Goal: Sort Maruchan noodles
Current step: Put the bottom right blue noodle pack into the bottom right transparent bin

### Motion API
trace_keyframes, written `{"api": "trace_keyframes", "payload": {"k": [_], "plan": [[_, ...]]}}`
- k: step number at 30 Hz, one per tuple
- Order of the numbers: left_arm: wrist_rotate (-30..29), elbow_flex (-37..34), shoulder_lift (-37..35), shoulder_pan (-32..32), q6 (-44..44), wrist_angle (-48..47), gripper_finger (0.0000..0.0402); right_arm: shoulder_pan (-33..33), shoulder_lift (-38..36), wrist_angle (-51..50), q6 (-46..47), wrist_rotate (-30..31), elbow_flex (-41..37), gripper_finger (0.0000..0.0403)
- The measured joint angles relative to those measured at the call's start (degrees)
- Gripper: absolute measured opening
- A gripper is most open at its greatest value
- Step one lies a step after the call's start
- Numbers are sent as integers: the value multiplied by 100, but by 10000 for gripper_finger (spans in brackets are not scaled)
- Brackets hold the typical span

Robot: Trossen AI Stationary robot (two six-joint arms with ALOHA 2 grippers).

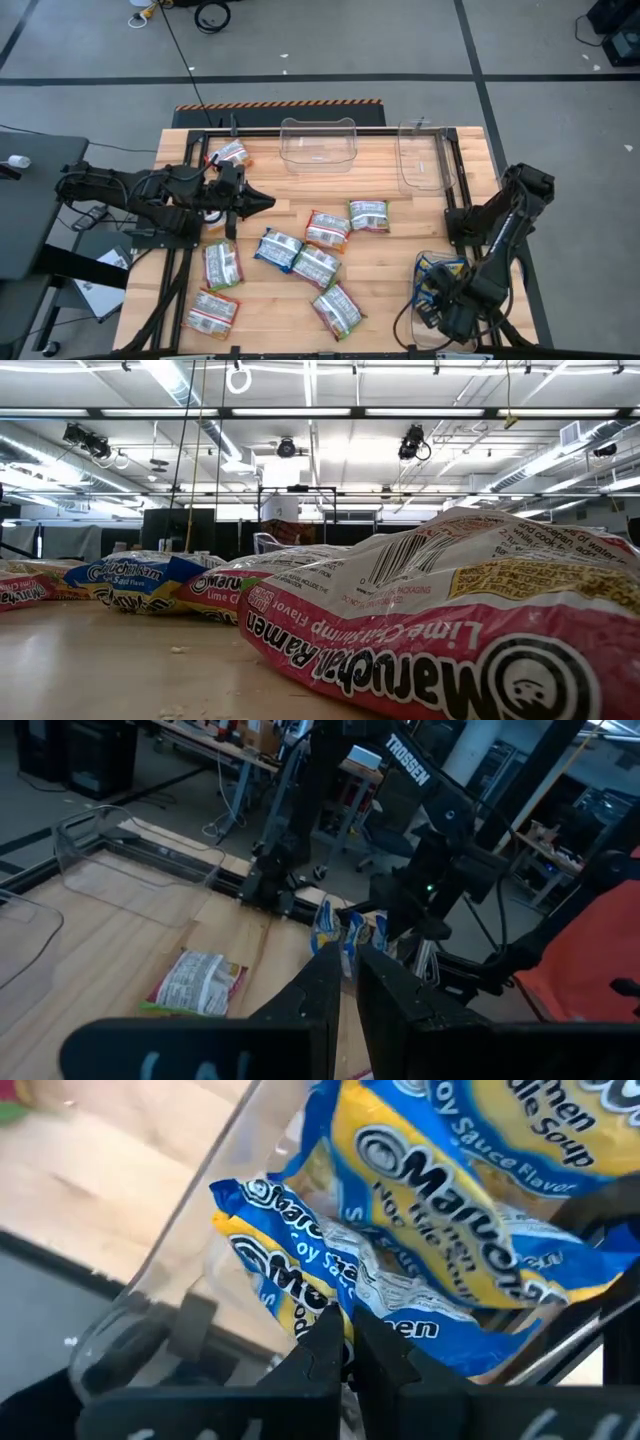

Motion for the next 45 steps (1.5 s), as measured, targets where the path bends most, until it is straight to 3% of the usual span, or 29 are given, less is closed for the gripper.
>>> {"api": "trace_keyframes", "payload": {"k": [10, 16, 20, 25, 31, 36, 45], "plan": [[91, -4, -2, -1, -83, -567, 41, -601, -125, -113, -797, -220, 5, 114], [354, -482, -240, 137, 160, -371, 41, -1501, -419, -471, -2110, 888, 595, 146], [560, -1008, -693, 345, 431, 34, 41, -2504, -407, 716, -4281, 1394, 660, 145], [586, -1654, -1318, 623, 653, 169, 41, -3679, -152, 3271, -7152, 1872, 660, 144], [674, -2057, -1764, 969, 693, -441, 41, -4612, 138, 5647, -9274, 1886, 660, 144], [679, -2124, -1909, 1054, 476, -841, 41, -4909, 163, 6459, -9986, 1873, 660, 144], [678, -2122, -1899, 1049, 742, -847, 41, -5115, 138, 6516, -9811, 1918, 657, 144]]}}
